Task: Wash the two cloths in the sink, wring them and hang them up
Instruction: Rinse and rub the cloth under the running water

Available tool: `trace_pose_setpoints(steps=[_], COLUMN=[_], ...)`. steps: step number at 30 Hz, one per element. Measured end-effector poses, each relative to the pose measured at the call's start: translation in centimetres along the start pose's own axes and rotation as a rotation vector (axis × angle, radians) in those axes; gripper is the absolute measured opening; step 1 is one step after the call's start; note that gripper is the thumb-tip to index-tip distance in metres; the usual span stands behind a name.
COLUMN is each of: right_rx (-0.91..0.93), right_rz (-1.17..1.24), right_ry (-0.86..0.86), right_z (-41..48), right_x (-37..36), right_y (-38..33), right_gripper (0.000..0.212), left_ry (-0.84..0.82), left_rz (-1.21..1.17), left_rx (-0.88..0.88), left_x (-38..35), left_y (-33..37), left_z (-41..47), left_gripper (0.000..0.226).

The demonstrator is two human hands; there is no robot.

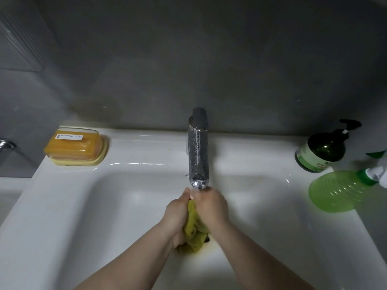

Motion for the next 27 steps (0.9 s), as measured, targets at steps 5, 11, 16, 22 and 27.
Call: trace_pose_setpoints(steps=[5,11,16,22,27], right_rx=[-0.217,-0.151,-0.166,-0.44,-0.312], right_rz=[0.584,0.607,0.635,0.901,1.081], right_ry=[-0.067,-0.232,-0.311,-0.158,-0.476], right_z=[2.6,3.3,2.3,-0.7,-3.7], right_x=[1.9,1.9,1.7,0.5,-1.5], right_y=[2.1,1.4,3.2,9.4,11.1], right_gripper=[0.035,0.014,0.03,0.05,0.061], left_ry=[-0.151,-0.308,-0.271,-0.347,-0.429], left_rz=[0.221,0.906,0.726,0.303,0.131], left_rx=[0.058,0.057,-0.016,-0.035,-0.005], left_x=[2.2,1.4,1.6,2.3,2.4], left_y=[0.2,-0.8,0.4,2.6,3.0], left_z=[0.6,-0.2,0.0,0.1,0.5], left_gripper=[0.054,0.026,0.014,0.022,0.032])
Point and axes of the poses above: each hand's wrist, its own z-axis towards the middle knuckle, its own x-axis out of the back of the hand, y = z × x, the point moved 3 cm from there along z, towards the middle knuckle, and after that the axes turned 14 degrees about x, right-handed, at the moved point
